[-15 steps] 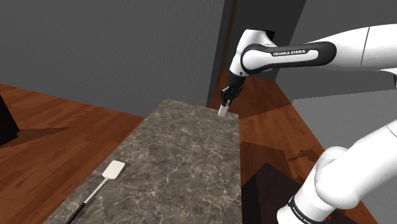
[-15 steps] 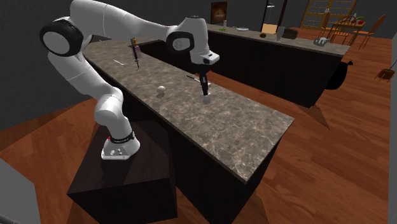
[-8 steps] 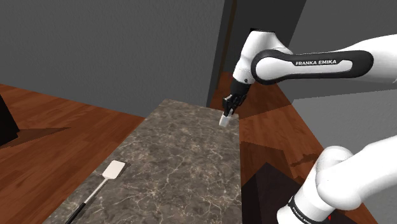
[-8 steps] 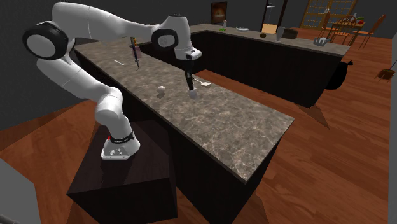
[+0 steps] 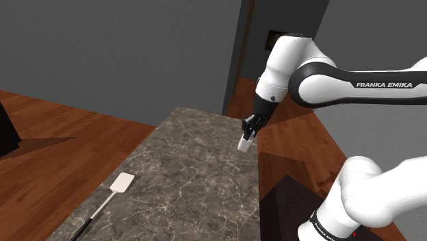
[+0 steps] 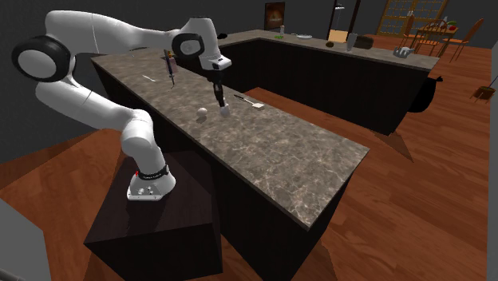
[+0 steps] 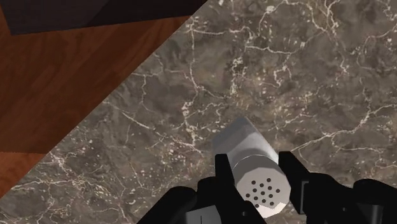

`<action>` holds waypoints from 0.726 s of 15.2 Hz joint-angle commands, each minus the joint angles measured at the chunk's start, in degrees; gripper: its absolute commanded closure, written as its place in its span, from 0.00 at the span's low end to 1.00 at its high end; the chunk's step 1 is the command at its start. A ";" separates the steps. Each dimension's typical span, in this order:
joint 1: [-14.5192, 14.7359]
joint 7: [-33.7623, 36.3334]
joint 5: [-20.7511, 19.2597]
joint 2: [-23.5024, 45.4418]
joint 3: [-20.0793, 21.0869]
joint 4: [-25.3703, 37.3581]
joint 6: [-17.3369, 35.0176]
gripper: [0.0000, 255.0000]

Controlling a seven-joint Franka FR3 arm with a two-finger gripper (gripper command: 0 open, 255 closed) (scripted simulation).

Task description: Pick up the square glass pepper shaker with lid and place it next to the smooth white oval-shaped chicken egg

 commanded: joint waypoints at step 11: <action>8.47 15.84 9.33 -8.87 13.69 -2.34 -6.04 1.00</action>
